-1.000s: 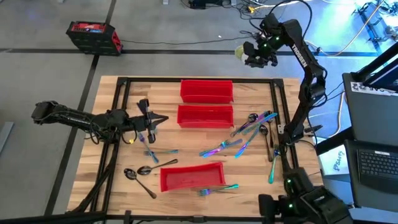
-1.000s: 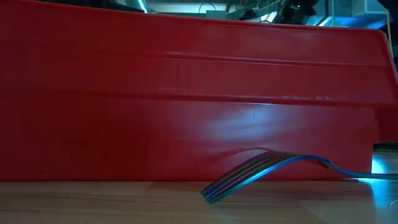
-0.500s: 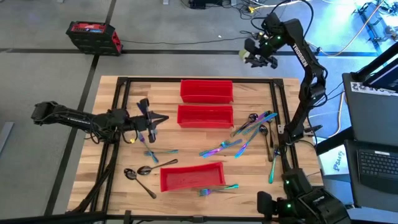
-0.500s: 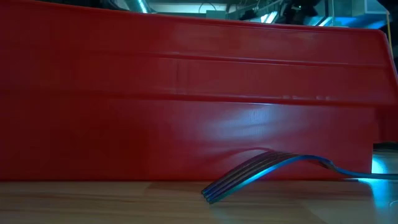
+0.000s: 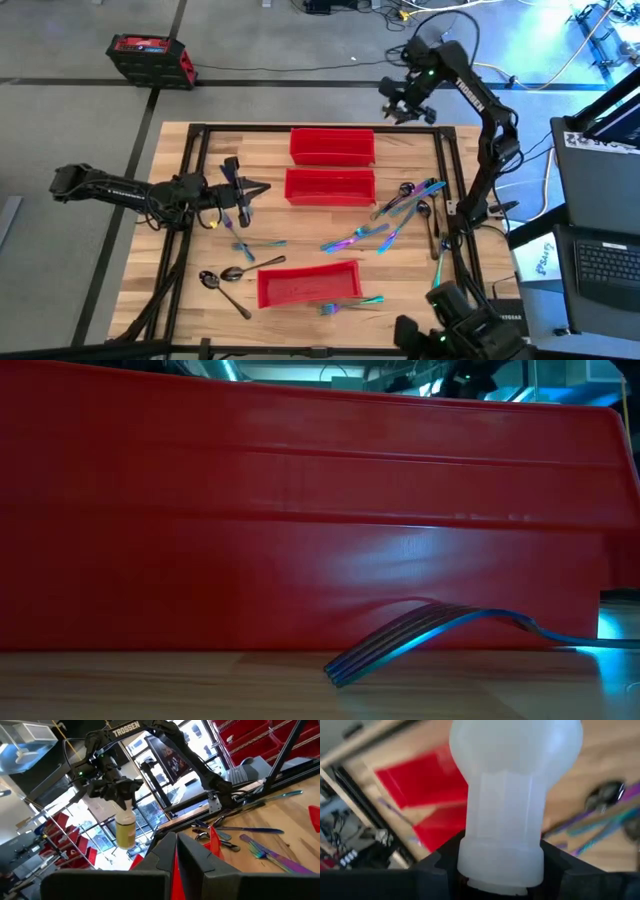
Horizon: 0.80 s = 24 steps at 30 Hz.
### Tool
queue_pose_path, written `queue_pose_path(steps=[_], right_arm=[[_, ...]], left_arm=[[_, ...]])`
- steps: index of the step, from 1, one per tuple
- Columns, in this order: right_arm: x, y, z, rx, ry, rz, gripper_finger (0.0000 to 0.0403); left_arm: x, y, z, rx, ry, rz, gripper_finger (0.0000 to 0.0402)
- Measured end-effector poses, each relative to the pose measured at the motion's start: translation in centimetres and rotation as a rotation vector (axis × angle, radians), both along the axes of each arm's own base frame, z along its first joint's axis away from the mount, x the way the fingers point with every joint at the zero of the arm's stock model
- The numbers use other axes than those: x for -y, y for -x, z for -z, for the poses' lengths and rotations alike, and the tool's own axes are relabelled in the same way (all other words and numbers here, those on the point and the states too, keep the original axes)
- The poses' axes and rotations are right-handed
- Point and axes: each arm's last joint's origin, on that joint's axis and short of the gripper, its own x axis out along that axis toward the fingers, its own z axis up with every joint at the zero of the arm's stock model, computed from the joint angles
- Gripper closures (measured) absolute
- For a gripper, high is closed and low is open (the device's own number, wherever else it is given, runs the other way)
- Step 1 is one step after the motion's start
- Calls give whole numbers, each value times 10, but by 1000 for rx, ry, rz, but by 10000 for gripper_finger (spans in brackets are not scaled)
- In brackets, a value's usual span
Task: Sort silverware
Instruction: Move the spray bottle to the top right of the table
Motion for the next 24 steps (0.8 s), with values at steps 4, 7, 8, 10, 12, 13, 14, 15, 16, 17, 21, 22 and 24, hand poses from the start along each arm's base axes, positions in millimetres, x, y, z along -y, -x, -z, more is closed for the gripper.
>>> queue_pose_path(steps=[4, 7, 8, 10, 12, 13, 14, 15, 16, 17, 21, 22, 24], right_arm=[[-7, -10, 9, 38, -83, -28, 259], [-7, -10, 14, 38, -132, 6, 259], [-7, -9, 17, 27, -141, 15, 259], [-6, -6, 24, 7, -171, 33, 259], [-6, -5, 33, -4, -211, 38, 259], [-6, -4, 37, -11, -231, 44, 259], [-7, -4, 41, -17, -251, 53, 259], [-7, -4, 45, -22, -282, 72, 259], [-6, -1, 49, -28, -312, 97, 259], [-6, 1, 52, -32, -336, 115, 259], [-4, 9, 63, -51, -394, 158, 260], [-4, 10, 65, -50, -403, 160, 260], [-2, 13, 68, -25, -419, 159, 259]], left_arm=[[0, 0, 0, -8, -30, 9, 400], [1, 0, 0, -8, -30, 16, 400], [1, 0, 0, -8, -28, 17, 400], [1, 0, 0, -5, -12, 18, 400], [1, 0, 0, -4, 3, 20, 400], [1, 0, 1, -5, 7, 21, 400], [1, 0, 1, -8, 9, 21, 400], [1, 0, 1, -10, 10, 21, 400], [1, 0, 1, -10, 10, 21, 400], [1, 0, 1, -12, 8, 21, 400], [1, 0, 1, -13, 5, 20, 400], [1, 0, 1, -13, 4, 21, 400], [1, 0, 2, -16, 4, 20, 400]])
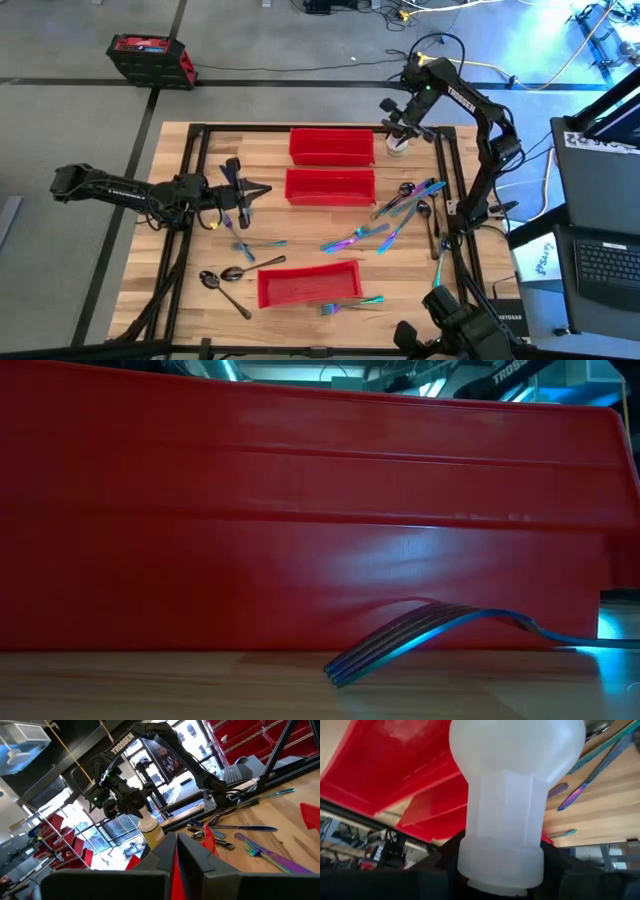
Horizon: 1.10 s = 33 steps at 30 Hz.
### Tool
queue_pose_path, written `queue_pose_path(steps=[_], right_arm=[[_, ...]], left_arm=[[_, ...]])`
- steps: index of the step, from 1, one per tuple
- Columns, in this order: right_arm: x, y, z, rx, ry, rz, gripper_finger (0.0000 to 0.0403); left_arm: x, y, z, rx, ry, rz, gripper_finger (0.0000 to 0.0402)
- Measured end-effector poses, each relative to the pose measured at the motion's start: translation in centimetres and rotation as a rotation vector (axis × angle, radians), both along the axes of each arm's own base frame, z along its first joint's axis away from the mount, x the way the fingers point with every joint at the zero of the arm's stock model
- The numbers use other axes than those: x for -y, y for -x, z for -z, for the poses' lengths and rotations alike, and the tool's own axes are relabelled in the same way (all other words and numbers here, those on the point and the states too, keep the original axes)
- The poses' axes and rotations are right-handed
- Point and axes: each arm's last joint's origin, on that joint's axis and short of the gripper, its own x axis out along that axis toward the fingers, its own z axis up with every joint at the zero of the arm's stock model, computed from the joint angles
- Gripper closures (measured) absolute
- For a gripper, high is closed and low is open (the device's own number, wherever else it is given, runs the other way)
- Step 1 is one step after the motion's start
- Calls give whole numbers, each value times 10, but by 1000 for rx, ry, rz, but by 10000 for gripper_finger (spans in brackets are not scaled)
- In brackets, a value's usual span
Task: Sort silverware
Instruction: Move the spray bottle to the top right of the table
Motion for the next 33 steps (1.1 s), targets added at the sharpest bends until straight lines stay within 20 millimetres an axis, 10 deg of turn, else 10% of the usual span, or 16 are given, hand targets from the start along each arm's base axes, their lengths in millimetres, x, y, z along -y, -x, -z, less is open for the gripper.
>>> queue_pose_path(steps=[33], right_arm=[[32, 80, 61, 276, -79, 94, 251]], left_arm=[[-6, 0, 0, 6, 13, -62, 400]])
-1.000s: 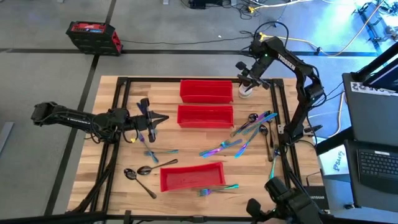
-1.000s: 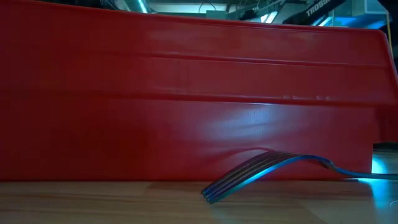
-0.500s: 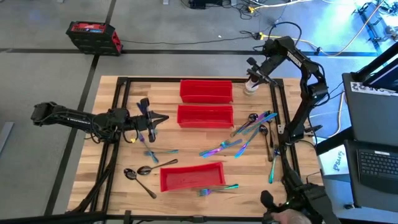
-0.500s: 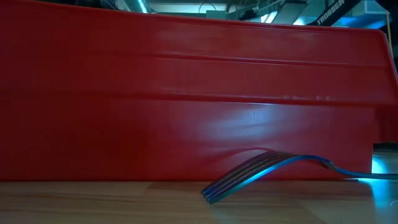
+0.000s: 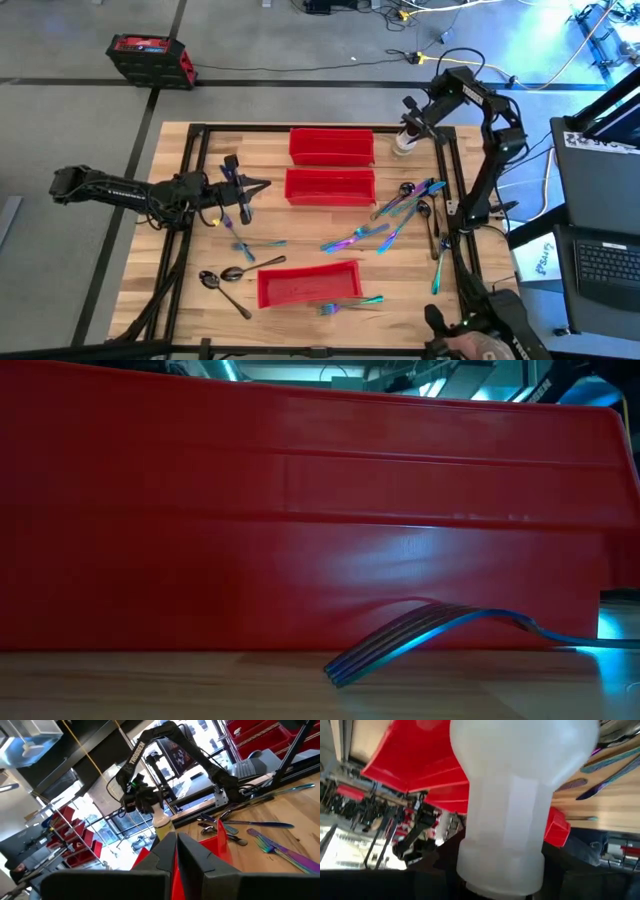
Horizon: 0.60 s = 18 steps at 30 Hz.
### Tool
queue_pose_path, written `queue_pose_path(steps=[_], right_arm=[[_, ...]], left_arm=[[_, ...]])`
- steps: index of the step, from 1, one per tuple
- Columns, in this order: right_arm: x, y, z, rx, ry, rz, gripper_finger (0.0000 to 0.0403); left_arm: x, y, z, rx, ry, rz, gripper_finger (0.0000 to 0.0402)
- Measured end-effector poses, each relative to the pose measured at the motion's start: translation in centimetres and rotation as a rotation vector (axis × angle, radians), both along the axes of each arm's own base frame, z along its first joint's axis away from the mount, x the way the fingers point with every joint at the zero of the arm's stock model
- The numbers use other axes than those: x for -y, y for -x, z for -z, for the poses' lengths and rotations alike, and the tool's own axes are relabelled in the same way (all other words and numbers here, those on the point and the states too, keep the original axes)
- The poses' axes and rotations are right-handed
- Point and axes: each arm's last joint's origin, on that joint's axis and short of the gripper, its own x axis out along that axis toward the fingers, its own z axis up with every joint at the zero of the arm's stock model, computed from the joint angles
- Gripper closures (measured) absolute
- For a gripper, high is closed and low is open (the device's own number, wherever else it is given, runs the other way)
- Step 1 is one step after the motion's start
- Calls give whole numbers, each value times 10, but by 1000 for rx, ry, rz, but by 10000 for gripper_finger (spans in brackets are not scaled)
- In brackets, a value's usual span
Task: Sort silverware
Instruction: Move the spray bottle to the top right of the table
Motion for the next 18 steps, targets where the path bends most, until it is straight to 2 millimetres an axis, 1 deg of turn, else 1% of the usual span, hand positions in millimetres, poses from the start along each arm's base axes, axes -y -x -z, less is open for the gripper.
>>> queue_pose_path(steps=[4, 9, 18], right_arm=[[1, 1, 0, 18, 15, -1, 251], [5, 1, -2, 39, 75, -12, 251], [5, 2, -2, 33, 70, -8, 251]], left_arm=[[0, 0, 0, 5, 18, 1, 400], [0, 0, 0, 6, 23, 1, 400], [0, 0, 0, 6, 24, 2, 400]])
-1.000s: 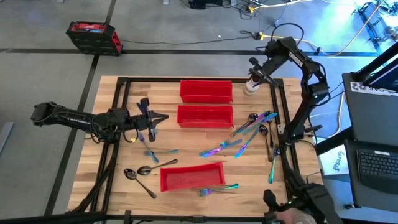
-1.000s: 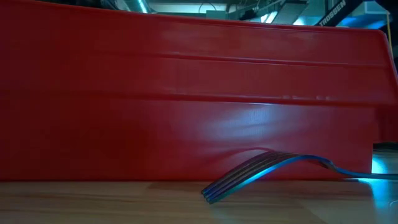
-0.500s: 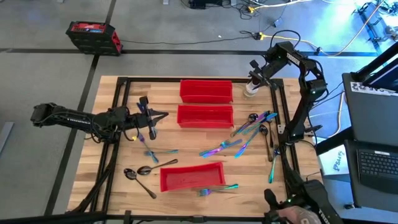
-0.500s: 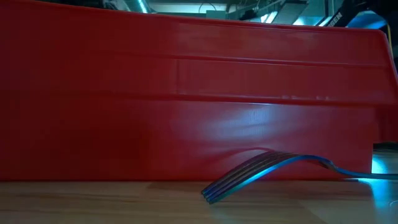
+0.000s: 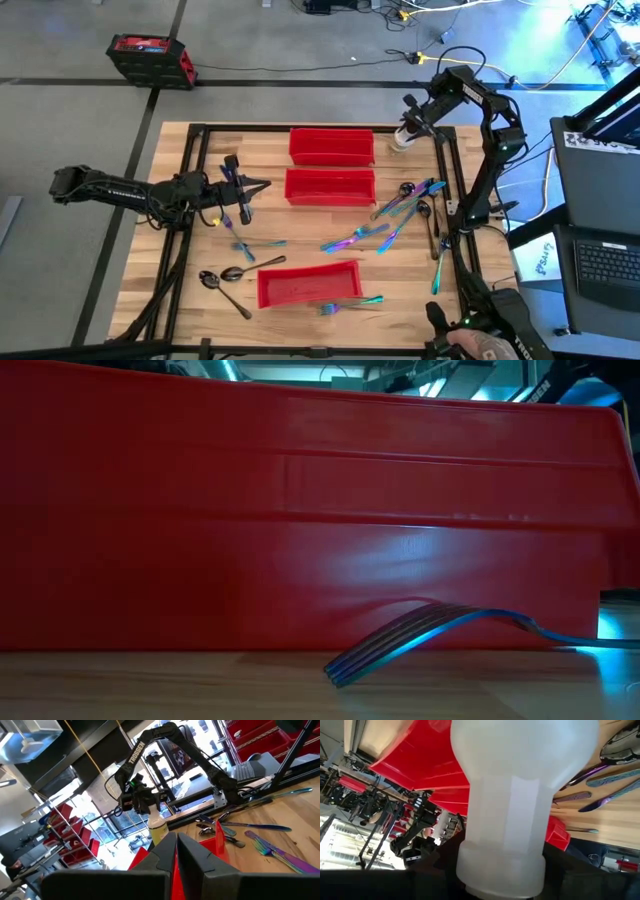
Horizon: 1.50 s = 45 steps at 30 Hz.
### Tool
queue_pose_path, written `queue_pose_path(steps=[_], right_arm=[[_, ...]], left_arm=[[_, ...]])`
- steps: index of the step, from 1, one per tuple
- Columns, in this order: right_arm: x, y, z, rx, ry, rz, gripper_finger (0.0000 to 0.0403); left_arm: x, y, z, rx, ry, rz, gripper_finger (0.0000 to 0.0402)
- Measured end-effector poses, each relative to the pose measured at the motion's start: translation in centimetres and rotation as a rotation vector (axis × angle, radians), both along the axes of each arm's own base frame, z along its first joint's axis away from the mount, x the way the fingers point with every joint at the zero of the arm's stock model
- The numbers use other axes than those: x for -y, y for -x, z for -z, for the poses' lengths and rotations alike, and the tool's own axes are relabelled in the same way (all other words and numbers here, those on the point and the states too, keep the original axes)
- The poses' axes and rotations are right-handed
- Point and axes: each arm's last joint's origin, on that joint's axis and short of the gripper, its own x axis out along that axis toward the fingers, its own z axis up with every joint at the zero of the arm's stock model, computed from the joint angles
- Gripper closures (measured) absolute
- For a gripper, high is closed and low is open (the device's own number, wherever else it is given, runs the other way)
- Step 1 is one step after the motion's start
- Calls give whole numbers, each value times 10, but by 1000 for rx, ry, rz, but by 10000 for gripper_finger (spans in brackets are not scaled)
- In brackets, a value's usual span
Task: Sort silverware
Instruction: Move the spray bottle to the top right of the table
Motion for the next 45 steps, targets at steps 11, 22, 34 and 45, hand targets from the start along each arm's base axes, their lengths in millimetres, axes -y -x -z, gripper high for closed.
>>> queue_pose_path(steps=[11, 22, 34, 45], right_arm=[[0, 0, 0, 5, -6, 5, 242], [0, 0, 1, 2, -30, 21, 129], [9, -1, 6, -45, 102, -3, 114], [17, -2, -3, -81, 144, 17, 114]], left_arm=[[0, 0, 0, -1, -1, 0, 400], [0, 0, 0, -8, -21, -2, 400], [0, 0, 0, -8, -26, -2, 400], [0, 0, 0, -7, -25, -2, 400]])
